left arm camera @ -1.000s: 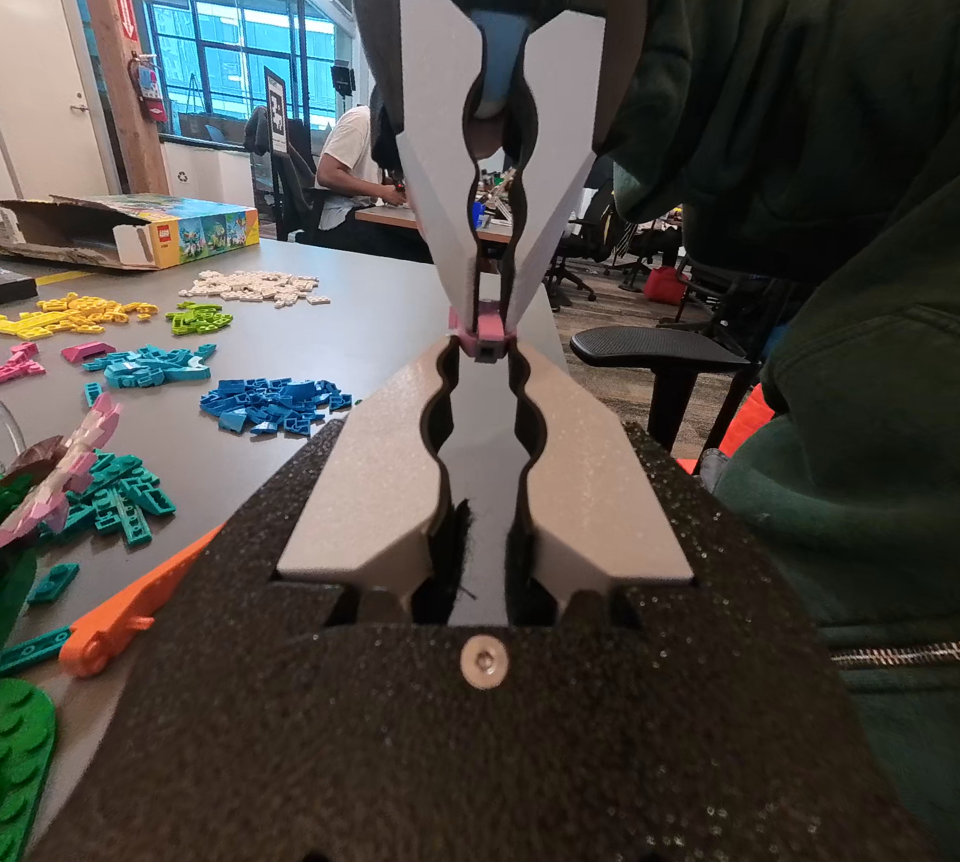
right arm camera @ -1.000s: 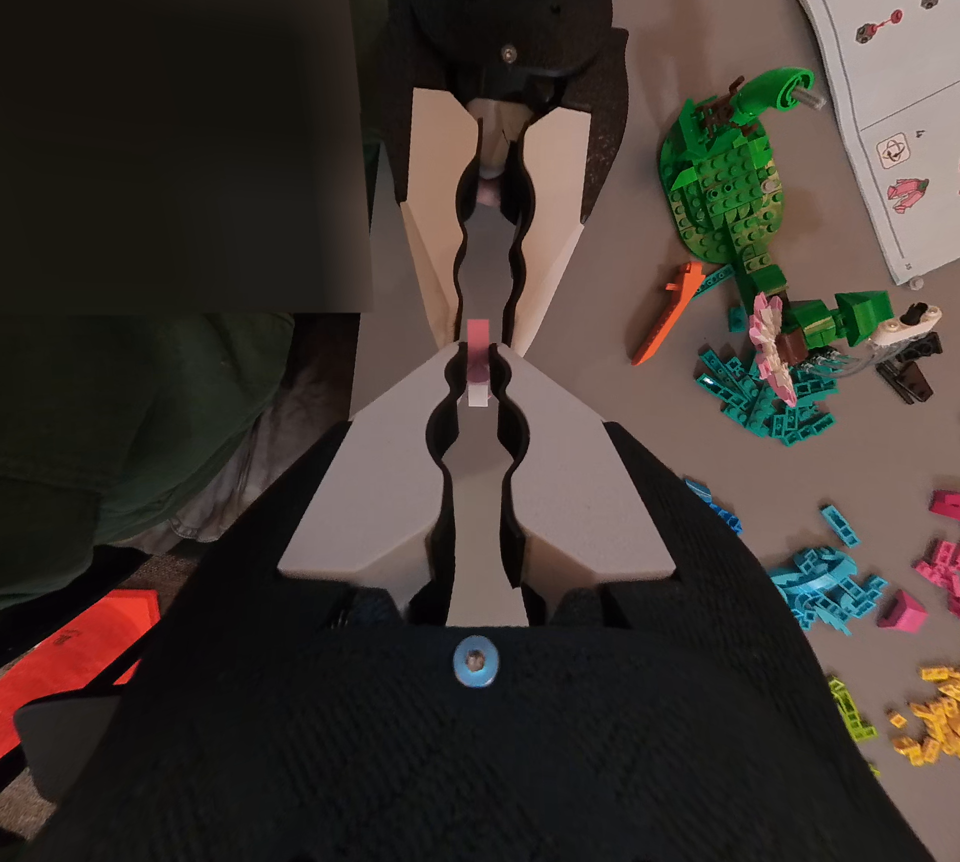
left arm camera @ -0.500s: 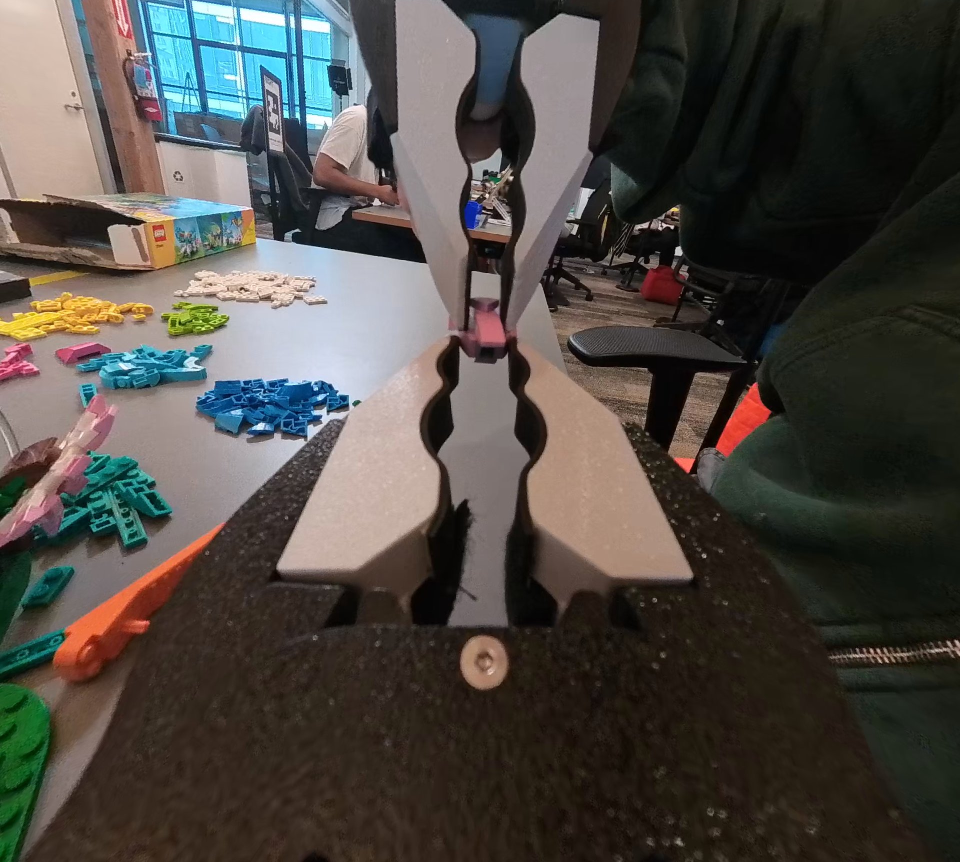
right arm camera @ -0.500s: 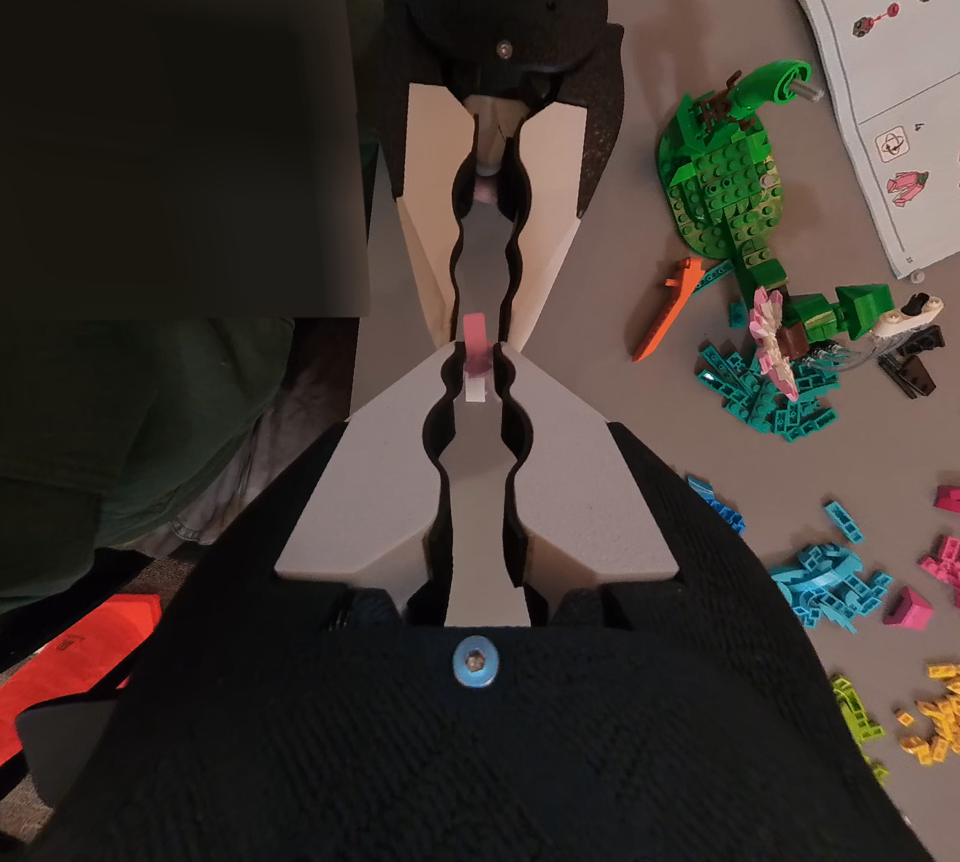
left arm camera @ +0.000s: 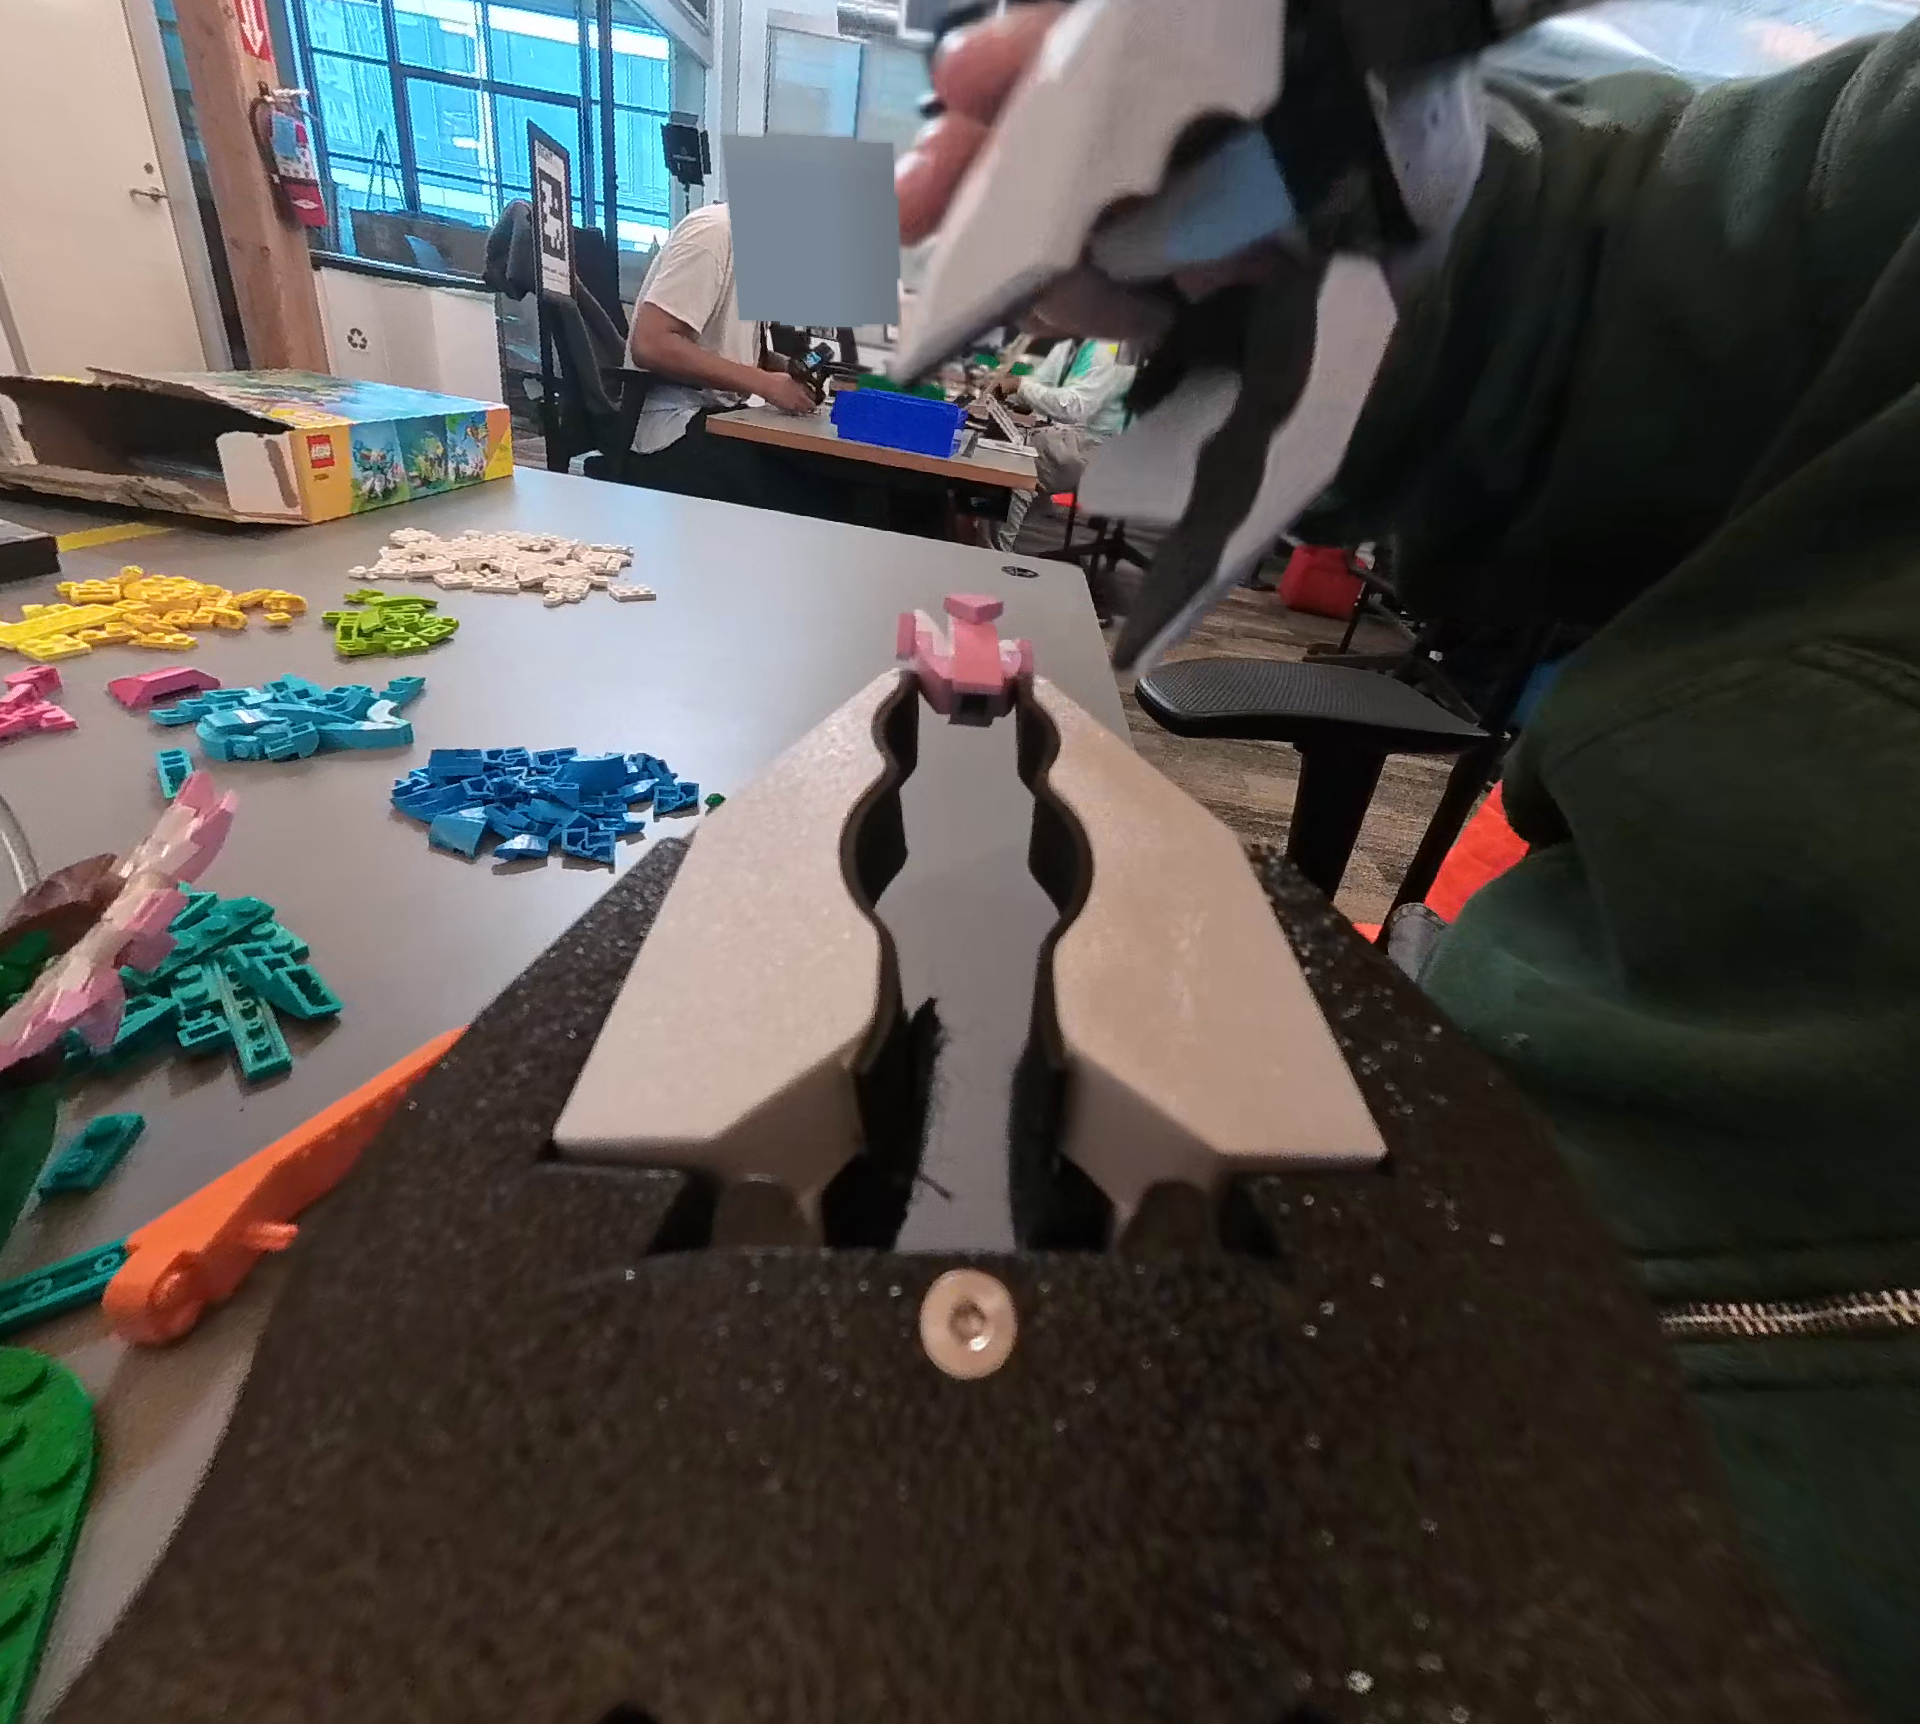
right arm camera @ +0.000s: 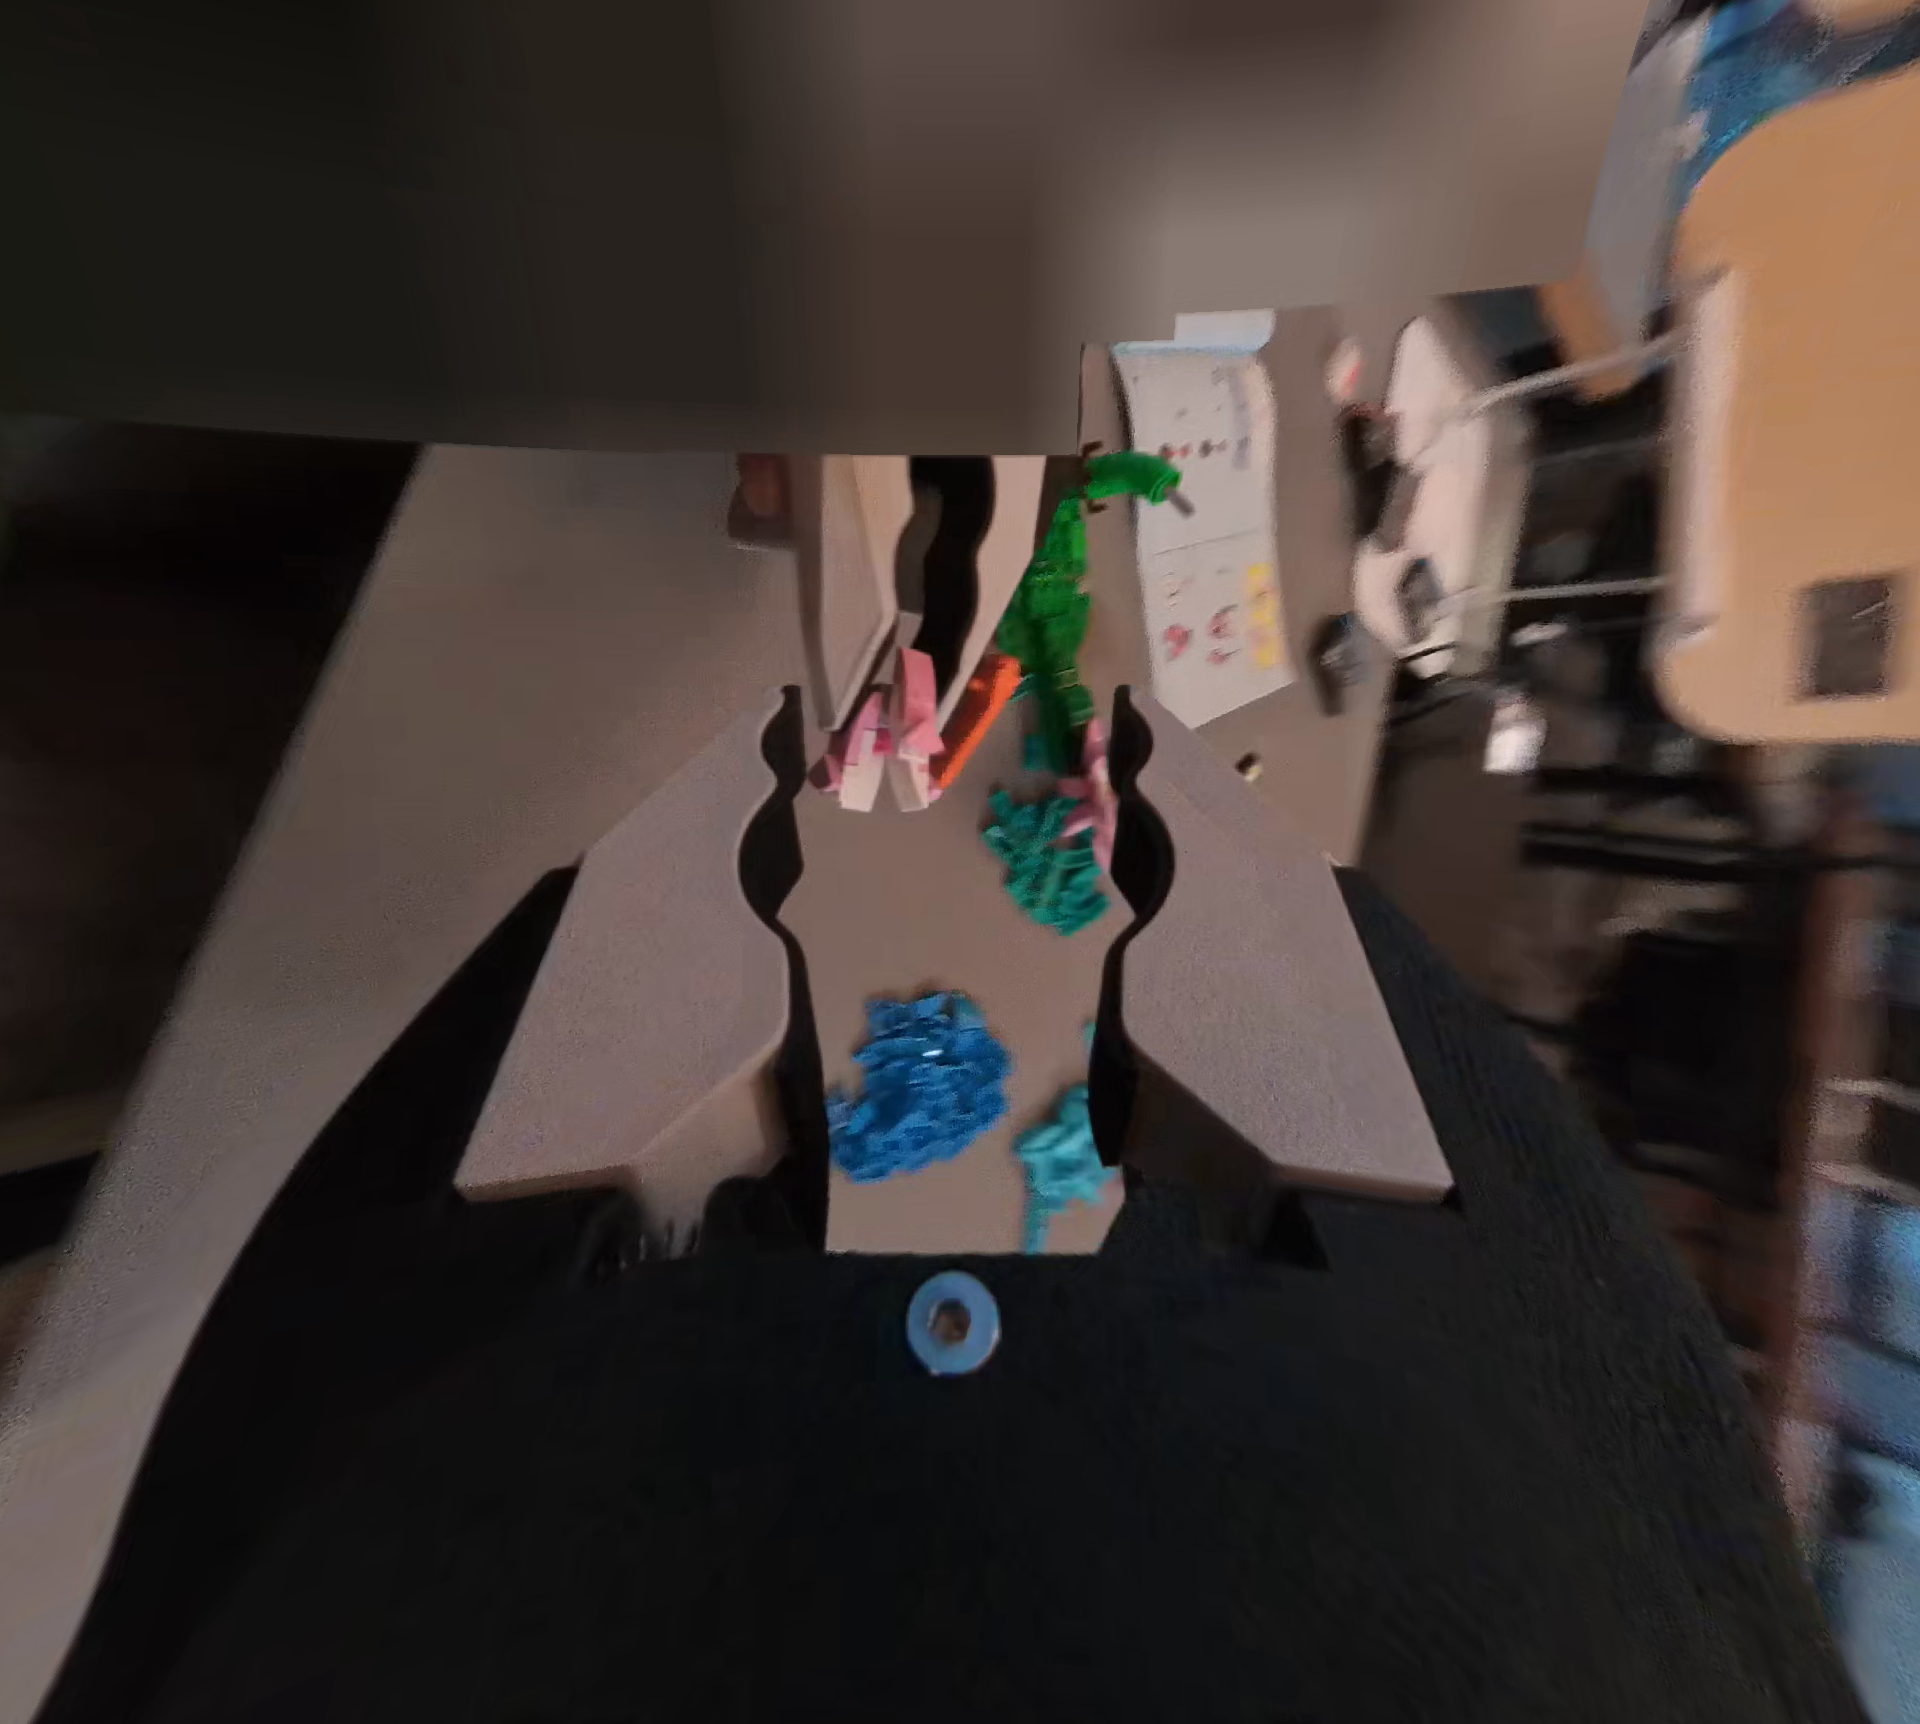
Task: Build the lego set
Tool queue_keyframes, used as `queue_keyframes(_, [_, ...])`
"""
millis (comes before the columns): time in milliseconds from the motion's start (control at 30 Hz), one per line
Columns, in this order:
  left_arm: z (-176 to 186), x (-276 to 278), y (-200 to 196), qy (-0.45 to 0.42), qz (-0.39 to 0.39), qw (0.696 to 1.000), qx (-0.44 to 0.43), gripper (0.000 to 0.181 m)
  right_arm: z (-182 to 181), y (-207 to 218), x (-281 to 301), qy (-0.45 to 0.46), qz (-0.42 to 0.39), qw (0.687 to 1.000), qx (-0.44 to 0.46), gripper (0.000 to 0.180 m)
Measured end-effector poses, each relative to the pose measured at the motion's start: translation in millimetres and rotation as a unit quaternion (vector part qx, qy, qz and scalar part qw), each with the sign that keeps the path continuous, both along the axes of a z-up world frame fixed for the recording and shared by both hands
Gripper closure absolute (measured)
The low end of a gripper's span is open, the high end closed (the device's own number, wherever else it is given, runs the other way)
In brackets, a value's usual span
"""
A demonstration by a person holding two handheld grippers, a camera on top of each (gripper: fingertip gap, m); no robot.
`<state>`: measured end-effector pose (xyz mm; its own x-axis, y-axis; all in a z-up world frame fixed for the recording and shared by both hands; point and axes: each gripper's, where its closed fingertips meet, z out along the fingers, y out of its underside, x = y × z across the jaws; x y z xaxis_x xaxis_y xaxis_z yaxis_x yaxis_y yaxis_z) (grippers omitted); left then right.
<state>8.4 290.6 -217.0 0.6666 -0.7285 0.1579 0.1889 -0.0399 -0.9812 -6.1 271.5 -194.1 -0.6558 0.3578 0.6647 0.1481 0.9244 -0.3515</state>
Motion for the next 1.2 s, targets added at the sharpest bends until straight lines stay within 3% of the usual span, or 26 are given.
queue_keyframes(133, [-0.1,0.7,-0.6,-0.003,-0.004,1.0,-0.002,0.164,-21.1,-6.5,0.5,0.054,0.038,0.993,0.103,0.111])
queue_keyframes(333, [-0.6,1.3,-0.7,-0.005,-0.008,1.0,-0.005,0.164,-34.0,4.7,-4.4,0.097,0.067,0.97,0.214,0.115])
queue_keyframes(1200, [-5.8,5.4,-0.7,-0.002,-0.021,1.0,-0.022,0.164,-36.2,16.1,0.0,0.115,0.084,0.94,0.309,0.149])
